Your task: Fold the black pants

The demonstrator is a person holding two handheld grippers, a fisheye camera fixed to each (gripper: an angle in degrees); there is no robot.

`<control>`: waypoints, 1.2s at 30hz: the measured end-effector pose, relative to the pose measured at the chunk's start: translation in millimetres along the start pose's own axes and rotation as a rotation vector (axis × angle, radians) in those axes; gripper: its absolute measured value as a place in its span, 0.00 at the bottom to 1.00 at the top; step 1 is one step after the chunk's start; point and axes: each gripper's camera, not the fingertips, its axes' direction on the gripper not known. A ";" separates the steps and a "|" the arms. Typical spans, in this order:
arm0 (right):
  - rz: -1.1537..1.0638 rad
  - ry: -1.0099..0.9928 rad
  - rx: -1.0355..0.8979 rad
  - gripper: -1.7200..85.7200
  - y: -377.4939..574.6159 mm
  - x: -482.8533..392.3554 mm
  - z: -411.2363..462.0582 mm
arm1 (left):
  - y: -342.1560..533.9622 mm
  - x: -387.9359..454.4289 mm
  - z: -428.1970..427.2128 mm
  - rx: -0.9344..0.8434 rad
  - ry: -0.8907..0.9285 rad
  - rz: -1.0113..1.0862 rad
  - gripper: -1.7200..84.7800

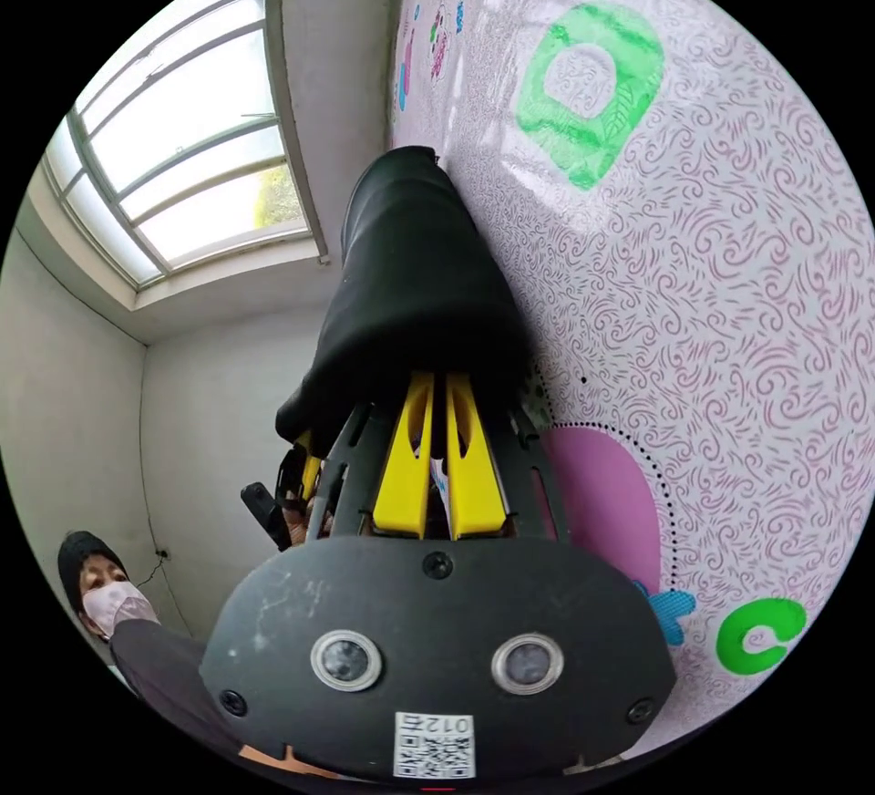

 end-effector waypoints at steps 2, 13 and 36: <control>-0.023 -0.015 -0.005 0.02 -9.5 0.0 4.9 | -14.0 17.4 -8.5 0.015 -0.009 0.052 0.04; -0.429 0.408 0.079 0.02 -88.8 -94.6 16.9 | 14.8 43.4 13.5 0.011 -0.066 0.119 0.04; -0.185 0.213 0.185 0.11 -190.2 -18.9 -72.3 | 127.6 65.8 63.3 -0.064 -0.079 0.052 0.04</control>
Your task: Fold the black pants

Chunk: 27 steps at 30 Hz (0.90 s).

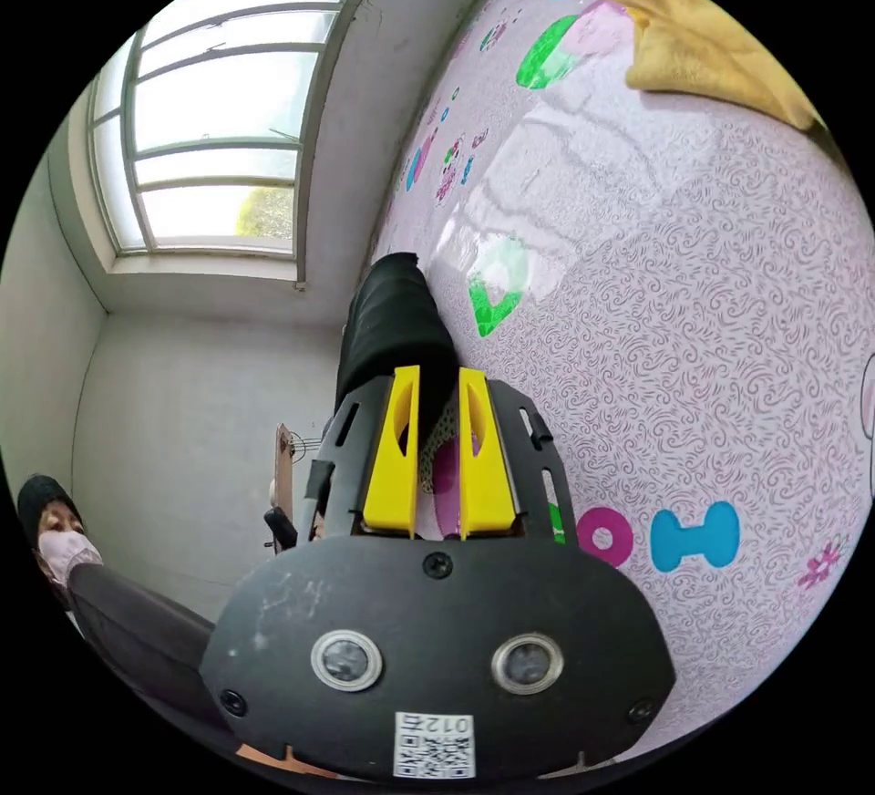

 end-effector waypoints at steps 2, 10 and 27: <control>-0.092 0.020 -0.004 0.12 -22.1 -35.8 13.8 | 0.9 -0.1 -15.0 0.018 0.041 -0.015 0.04; -0.562 0.147 -0.127 0.12 -86.2 -245.0 171.2 | -52.9 73.4 -69.5 0.236 -0.072 0.166 0.03; -1.048 0.587 -0.508 0.03 -76.3 -342.5 519.8 | -61.8 108.7 61.0 -0.036 -0.121 0.326 0.02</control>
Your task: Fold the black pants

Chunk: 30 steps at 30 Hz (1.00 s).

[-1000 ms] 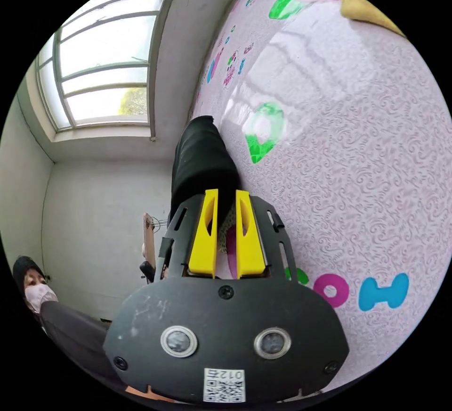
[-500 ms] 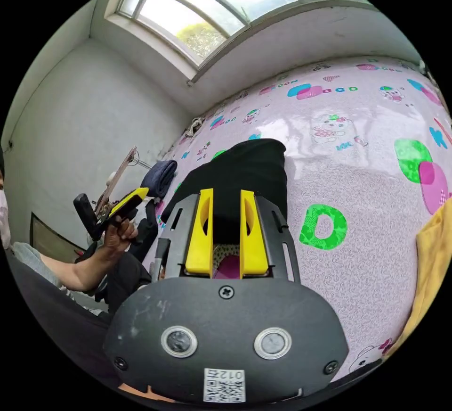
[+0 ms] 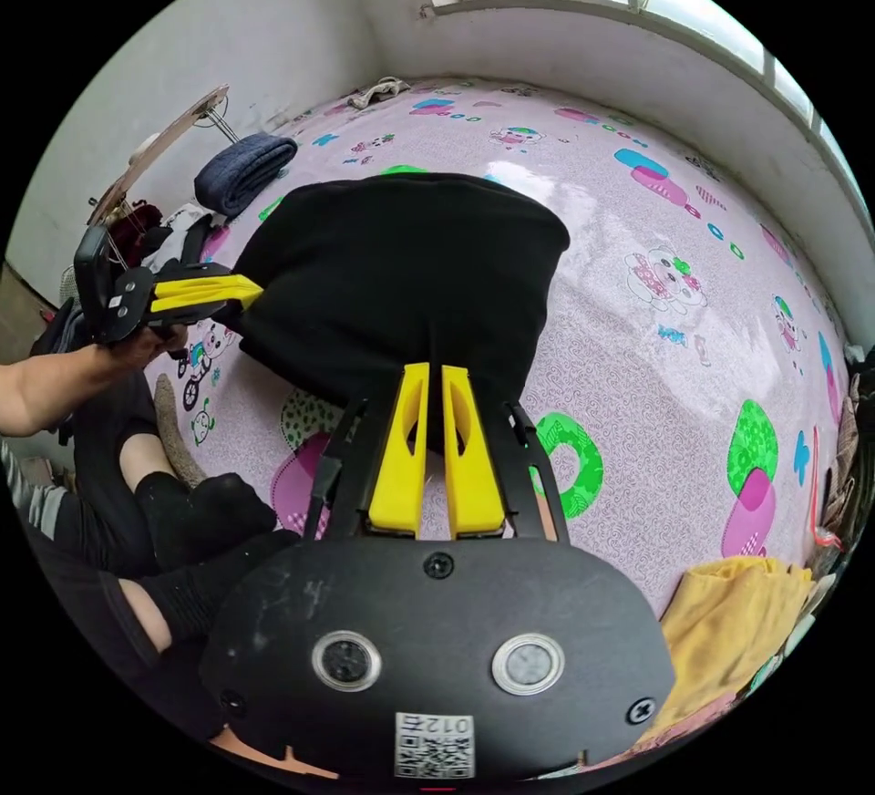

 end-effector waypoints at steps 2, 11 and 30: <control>0.027 -0.004 0.000 0.04 -11.9 -8.5 -1.5 | -4.1 -4.0 -2.9 0.002 0.029 -0.018 0.02; -0.022 -0.015 0.154 0.08 -113.4 -43.6 -22.7 | -59.1 -58.9 -21.8 0.137 0.051 -0.153 0.02; 0.147 -0.218 0.129 0.03 18.9 -44.5 79.6 | -25.2 -165.7 83.0 -0.007 0.168 -0.338 0.08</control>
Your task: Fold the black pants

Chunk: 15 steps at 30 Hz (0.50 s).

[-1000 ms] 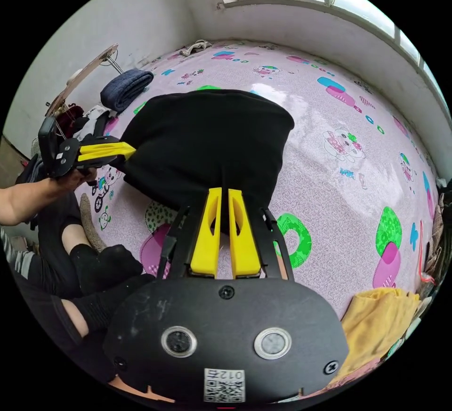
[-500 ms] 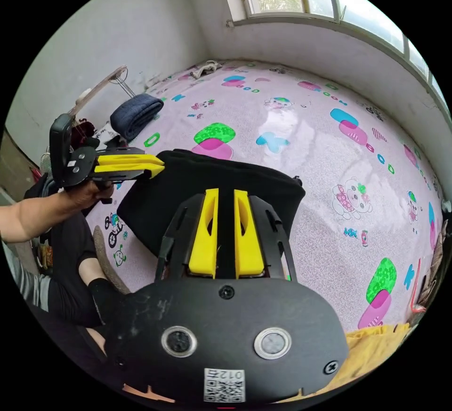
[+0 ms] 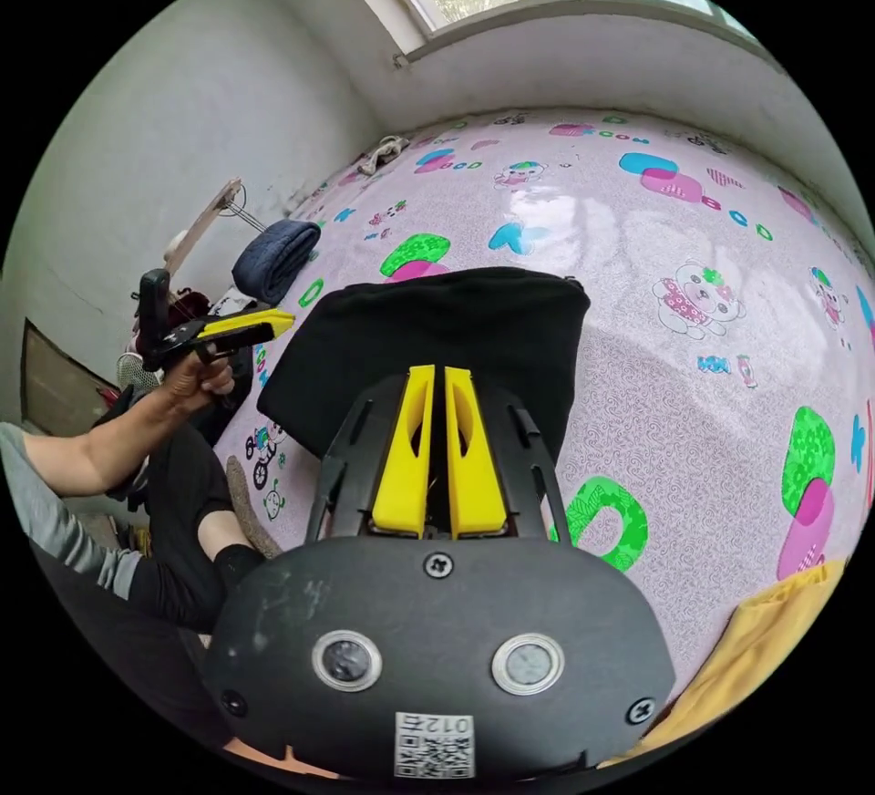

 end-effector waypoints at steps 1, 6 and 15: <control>-0.007 -0.003 0.032 0.04 28.9 -8.6 -8.8 | 6.1 -9.4 -3.5 0.014 0.023 -0.034 0.08; -0.090 -0.072 0.032 0.05 90.6 -69.0 6.3 | 49.9 -80.9 19.8 -0.021 0.170 -0.280 0.15; -0.215 0.019 -0.175 0.07 176.3 -121.3 69.7 | 84.6 -169.0 96.9 -0.108 0.446 -0.594 0.23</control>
